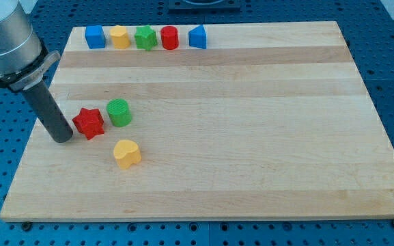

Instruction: Move the red star towards the green circle

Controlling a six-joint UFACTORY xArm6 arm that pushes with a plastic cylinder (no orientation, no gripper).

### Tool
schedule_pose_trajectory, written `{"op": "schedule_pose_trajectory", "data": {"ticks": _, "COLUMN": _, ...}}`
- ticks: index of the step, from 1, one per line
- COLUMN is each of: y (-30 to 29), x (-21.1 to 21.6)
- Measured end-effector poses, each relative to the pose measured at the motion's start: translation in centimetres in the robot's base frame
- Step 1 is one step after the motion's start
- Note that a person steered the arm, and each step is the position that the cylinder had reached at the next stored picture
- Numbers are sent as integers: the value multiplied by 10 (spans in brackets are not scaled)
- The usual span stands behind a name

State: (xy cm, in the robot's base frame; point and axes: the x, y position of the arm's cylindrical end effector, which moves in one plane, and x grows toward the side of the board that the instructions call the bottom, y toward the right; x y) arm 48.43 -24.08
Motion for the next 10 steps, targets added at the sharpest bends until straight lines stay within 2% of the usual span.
{"op": "schedule_pose_trajectory", "data": {"ticks": 1, "y": 11, "x": -13}}
{"op": "schedule_pose_trajectory", "data": {"ticks": 3, "y": 51, "x": -14}}
{"op": "schedule_pose_trajectory", "data": {"ticks": 7, "y": 152, "x": -65}}
{"op": "schedule_pose_trajectory", "data": {"ticks": 10, "y": 218, "x": -66}}
